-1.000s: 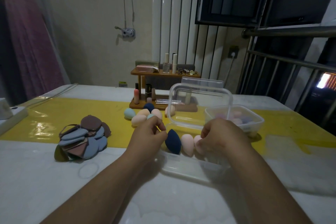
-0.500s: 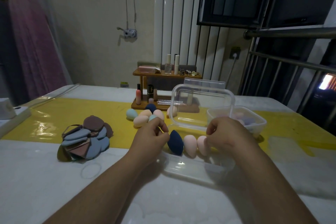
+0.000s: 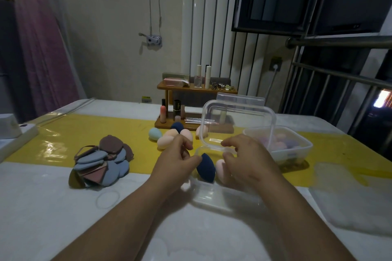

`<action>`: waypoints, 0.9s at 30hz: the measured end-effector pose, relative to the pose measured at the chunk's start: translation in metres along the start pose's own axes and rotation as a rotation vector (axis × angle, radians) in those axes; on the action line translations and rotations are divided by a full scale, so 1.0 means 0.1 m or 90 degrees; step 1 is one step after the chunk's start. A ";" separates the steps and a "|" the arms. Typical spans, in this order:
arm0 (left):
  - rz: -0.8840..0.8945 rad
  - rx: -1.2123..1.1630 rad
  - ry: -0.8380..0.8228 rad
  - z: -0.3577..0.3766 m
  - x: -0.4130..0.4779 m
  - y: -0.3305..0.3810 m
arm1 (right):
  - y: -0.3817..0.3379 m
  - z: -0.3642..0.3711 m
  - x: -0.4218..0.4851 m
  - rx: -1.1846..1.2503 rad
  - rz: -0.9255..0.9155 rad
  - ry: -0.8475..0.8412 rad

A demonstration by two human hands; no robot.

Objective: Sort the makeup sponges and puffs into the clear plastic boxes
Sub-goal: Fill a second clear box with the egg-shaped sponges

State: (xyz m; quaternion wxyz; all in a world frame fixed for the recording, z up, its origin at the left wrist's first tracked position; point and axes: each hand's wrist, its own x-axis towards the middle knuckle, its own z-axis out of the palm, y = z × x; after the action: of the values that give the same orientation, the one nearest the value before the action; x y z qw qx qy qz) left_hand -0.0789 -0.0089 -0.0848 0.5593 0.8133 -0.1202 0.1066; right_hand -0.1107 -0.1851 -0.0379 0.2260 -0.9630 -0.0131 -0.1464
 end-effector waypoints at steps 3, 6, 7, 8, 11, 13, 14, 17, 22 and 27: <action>-0.009 0.011 0.086 -0.05 0.09 -0.04 | 0.04 0.03 0.02 -0.032 -0.004 -0.027; -0.055 0.243 0.163 -0.15 0.21 -0.18 | 0.06 0.05 0.04 -0.023 0.002 -0.029; -0.086 0.301 0.157 -0.17 0.23 -0.22 | 0.06 0.05 0.04 -0.015 0.007 -0.027; -0.115 0.337 0.143 -0.18 0.25 -0.27 | 0.07 0.05 0.05 -0.009 0.010 -0.027; -0.159 0.395 0.082 -0.15 0.26 -0.33 | 0.08 0.05 0.04 -0.007 0.009 -0.038; -0.169 0.418 0.075 -0.15 0.27 -0.33 | 0.07 0.05 0.04 -0.008 0.004 -0.037; -0.170 0.424 0.085 -0.15 0.28 -0.33 | 0.07 0.05 0.04 -0.006 0.004 -0.035; -0.166 0.484 0.112 -0.17 0.25 -0.32 | 0.07 0.04 0.03 0.001 0.006 -0.032; -0.131 0.484 0.145 -0.16 0.22 -0.33 | 0.08 0.04 0.03 0.007 0.011 -0.033; -0.047 0.344 0.199 -0.17 0.15 -0.18 | 0.10 0.03 0.05 0.060 0.052 -0.050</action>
State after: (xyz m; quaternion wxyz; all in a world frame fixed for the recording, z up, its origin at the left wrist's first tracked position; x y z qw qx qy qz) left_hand -0.0598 0.0122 -0.0904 0.3383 0.9099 0.0296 0.2380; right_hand -0.1040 -0.1934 -0.0432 0.2766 -0.9559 0.0105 -0.0986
